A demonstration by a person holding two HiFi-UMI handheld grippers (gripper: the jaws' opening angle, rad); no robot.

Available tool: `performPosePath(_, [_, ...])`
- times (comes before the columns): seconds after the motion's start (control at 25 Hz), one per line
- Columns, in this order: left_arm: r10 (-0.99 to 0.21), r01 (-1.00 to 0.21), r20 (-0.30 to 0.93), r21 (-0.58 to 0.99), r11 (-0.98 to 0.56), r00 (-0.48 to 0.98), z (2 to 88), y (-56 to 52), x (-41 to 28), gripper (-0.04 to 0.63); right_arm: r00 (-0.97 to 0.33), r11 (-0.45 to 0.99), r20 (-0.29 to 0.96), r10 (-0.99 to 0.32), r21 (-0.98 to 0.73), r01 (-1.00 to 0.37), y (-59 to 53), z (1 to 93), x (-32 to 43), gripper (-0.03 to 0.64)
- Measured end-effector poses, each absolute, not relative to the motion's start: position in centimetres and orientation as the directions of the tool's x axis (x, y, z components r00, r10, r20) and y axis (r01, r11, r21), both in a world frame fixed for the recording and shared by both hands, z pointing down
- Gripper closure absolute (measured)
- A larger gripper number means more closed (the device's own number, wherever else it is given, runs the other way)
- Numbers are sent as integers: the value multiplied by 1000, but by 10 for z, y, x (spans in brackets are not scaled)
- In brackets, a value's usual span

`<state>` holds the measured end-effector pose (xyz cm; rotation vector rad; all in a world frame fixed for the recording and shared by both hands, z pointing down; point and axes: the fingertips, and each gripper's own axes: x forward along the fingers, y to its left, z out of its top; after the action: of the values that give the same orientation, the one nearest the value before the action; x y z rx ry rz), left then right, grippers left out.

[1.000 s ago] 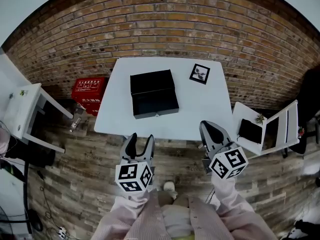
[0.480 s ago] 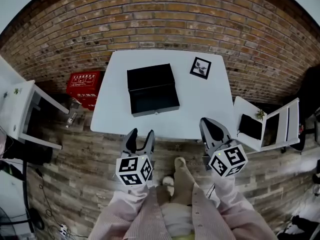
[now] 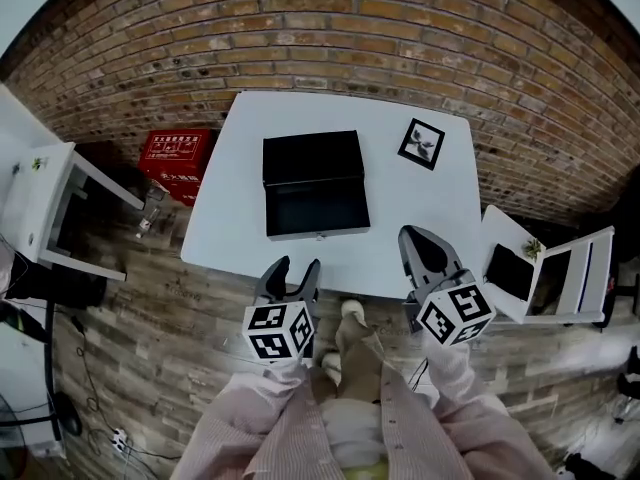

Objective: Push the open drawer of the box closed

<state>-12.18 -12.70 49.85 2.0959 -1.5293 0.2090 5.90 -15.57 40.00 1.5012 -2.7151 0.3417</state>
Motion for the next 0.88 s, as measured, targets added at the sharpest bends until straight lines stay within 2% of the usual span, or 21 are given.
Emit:
performPosePath(0.44, [-773,-921,561,384,-72,295,556,-168,-108,354,-600,569,145,-787,-206,-796,-230,412,66,614])
performPosePath(0.56, [-760,-918,587,395,-29,277,567,-174,-107,376,-611,577,145,-778,-221,-787,-244,414,69,614])
performPosePath(0.88, [-722,-929,645,371,8,252,593,-185,-102,385,-645,605,150,-750,-240,-759,-274,422,70,614])
